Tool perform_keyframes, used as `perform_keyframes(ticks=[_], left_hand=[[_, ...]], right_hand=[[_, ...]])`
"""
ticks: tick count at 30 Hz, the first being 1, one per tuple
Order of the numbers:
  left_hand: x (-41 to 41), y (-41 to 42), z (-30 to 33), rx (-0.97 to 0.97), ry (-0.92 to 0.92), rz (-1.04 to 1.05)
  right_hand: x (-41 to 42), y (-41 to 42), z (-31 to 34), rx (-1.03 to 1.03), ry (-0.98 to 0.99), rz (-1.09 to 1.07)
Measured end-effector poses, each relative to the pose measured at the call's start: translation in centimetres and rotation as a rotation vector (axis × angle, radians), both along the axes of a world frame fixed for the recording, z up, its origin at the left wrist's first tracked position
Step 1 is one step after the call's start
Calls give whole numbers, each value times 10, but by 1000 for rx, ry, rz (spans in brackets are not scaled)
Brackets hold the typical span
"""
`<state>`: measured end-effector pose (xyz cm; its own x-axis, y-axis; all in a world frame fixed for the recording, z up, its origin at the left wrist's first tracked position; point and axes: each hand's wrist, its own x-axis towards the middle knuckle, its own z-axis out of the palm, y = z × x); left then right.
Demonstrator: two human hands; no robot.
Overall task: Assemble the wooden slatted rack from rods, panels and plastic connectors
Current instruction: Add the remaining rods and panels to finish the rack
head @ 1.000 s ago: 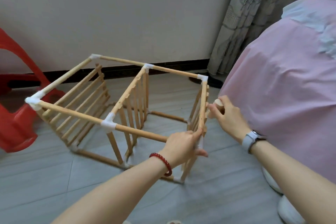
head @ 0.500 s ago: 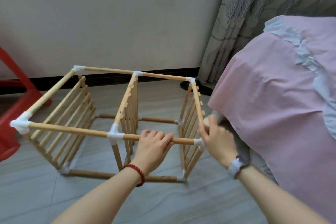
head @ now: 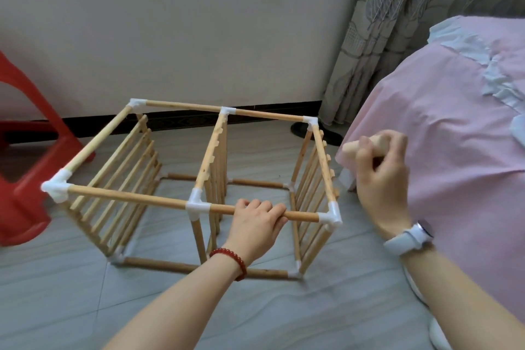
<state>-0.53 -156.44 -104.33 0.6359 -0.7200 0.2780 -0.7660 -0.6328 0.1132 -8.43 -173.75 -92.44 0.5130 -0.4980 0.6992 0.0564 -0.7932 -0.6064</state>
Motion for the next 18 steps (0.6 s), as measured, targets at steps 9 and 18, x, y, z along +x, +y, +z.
perform_keyframes(ticks=[9, 18], left_hand=[[5, 12, 7, -32, 132, -90], [52, 153, 15, 57, 40, 318]], right_hand=[[-4, 15, -38, -79, 594, 184], [34, 75, -65, -42, 813, 338]])
